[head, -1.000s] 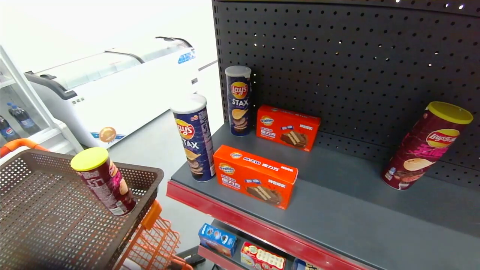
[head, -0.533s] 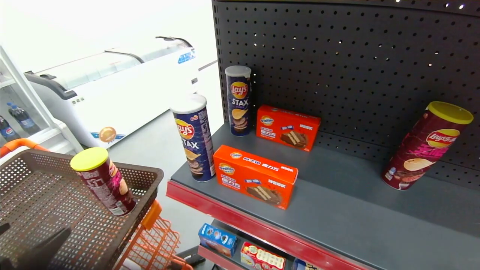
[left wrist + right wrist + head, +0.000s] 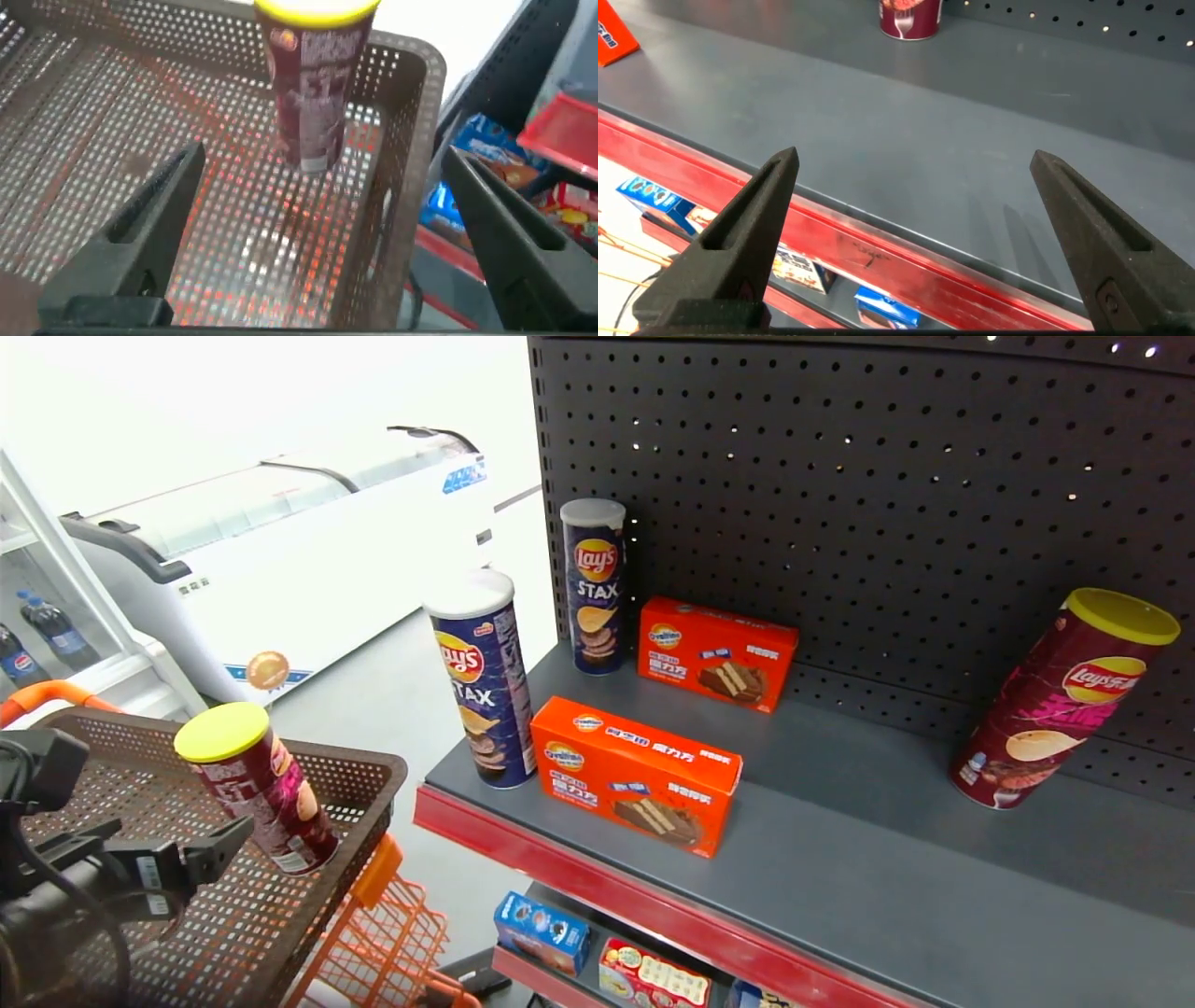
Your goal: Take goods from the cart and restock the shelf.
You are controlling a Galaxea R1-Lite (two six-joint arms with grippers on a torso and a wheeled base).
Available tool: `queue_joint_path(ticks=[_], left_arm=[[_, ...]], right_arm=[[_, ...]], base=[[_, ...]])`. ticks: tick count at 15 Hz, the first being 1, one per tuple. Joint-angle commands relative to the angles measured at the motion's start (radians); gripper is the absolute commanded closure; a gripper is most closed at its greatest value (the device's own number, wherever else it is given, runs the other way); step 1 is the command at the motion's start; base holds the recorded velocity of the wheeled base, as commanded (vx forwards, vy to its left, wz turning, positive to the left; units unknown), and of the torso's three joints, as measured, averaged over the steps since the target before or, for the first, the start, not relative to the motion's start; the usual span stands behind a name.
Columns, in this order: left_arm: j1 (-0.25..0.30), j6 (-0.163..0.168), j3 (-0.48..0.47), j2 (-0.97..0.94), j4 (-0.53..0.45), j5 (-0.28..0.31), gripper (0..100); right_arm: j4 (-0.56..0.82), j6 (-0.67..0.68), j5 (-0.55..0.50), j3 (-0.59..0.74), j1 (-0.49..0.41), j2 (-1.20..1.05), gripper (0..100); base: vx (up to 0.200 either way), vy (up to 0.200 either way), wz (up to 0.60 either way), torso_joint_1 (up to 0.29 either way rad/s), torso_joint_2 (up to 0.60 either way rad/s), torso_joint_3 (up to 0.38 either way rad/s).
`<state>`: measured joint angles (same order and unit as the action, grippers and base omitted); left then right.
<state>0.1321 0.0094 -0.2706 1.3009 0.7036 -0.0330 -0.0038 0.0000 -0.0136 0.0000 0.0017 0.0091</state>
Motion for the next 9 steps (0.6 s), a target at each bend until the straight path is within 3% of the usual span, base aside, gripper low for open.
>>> queue_joint_path(ticks=[1,3,5,9], left_arm=[[-0.026,-0.015,0.002,0.218,0.140,0.001,0],[-0.025,-0.037,0.002,0.314,0.264,0.001,0],[-0.023,-0.032,0.005,0.388,0.384,-0.005,0],[-0.020,-0.025,-0.009,0.480,0.470,-0.053,0]], right_arm=[[-0.001,0.000,0.000,0.000,0.000,0.000,0],[-0.001,0.000,0.000,0.000,0.000,0.002,0],[0.001,0.000,0.000,0.000,0.000,0.000,0],[-0.001,0.000,0.000,0.000,0.000,0.002,0]], base=[[0.000,0.000,0.00,0.000,0.00,0.000],[0.000,0.000,0.00,0.000,0.00,0.000],[0.000,0.000,0.00,0.000,0.00,0.000],[0.000,0.000,0.00,0.000,0.00,0.000]])
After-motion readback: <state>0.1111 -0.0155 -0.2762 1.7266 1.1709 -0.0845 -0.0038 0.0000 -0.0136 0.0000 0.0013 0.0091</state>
